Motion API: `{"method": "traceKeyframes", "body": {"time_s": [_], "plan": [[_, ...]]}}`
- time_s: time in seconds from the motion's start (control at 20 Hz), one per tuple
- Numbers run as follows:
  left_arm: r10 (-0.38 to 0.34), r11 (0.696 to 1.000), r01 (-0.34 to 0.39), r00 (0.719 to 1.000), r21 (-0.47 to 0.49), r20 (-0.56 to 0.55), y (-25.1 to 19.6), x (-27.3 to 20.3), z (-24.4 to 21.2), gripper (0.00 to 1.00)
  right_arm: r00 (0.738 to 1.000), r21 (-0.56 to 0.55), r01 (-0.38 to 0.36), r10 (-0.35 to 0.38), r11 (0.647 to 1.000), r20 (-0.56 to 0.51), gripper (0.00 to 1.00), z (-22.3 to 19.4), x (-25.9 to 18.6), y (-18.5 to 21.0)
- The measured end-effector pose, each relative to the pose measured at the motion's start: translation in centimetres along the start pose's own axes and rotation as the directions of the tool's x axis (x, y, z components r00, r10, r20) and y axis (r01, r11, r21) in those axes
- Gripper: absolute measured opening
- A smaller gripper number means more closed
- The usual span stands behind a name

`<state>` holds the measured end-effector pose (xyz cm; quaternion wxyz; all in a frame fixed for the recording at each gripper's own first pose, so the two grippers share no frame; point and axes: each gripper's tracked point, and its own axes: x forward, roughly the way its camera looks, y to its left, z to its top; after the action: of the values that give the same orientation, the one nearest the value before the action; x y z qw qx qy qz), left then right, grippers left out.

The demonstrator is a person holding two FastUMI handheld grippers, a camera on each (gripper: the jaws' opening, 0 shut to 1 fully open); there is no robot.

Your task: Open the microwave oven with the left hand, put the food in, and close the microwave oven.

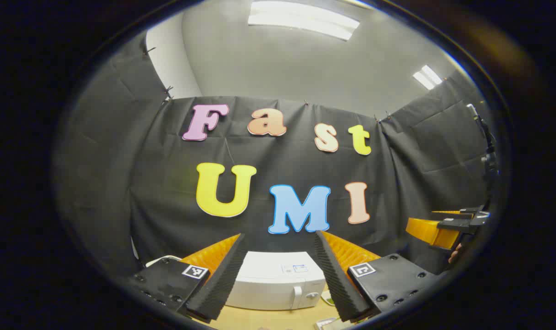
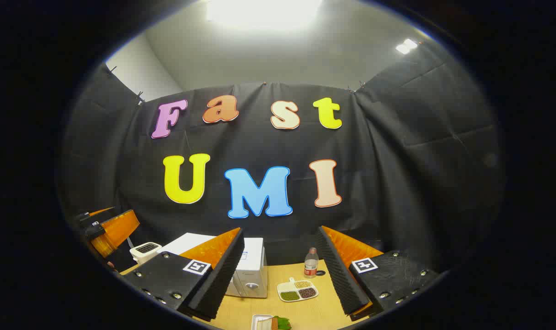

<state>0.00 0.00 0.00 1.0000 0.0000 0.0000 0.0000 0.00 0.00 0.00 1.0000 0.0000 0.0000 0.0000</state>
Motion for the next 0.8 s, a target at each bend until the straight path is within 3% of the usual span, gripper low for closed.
{"method": "traceKeyframes", "body": {"time_s": [0.25, 0.8], "plan": [[-0.013, 1.000, 0.013, 1.000, -0.001, -0.005, -0.5, 1.0, -0.6, 0.96, 1.000, -0.005, -0.015, 0.015, 1.000, -0.005, 0.96, -0.1, 1.1, 0.3], [-0.058, 0.997, 0.061, 0.996, 0.037, -0.064, -2.1, 1.9, -4.2, 0.96, 0.999, -0.007, 0.027, -0.027, 1.000, -0.028, 0.96, -1.4, 0.8, -1.2]]}}
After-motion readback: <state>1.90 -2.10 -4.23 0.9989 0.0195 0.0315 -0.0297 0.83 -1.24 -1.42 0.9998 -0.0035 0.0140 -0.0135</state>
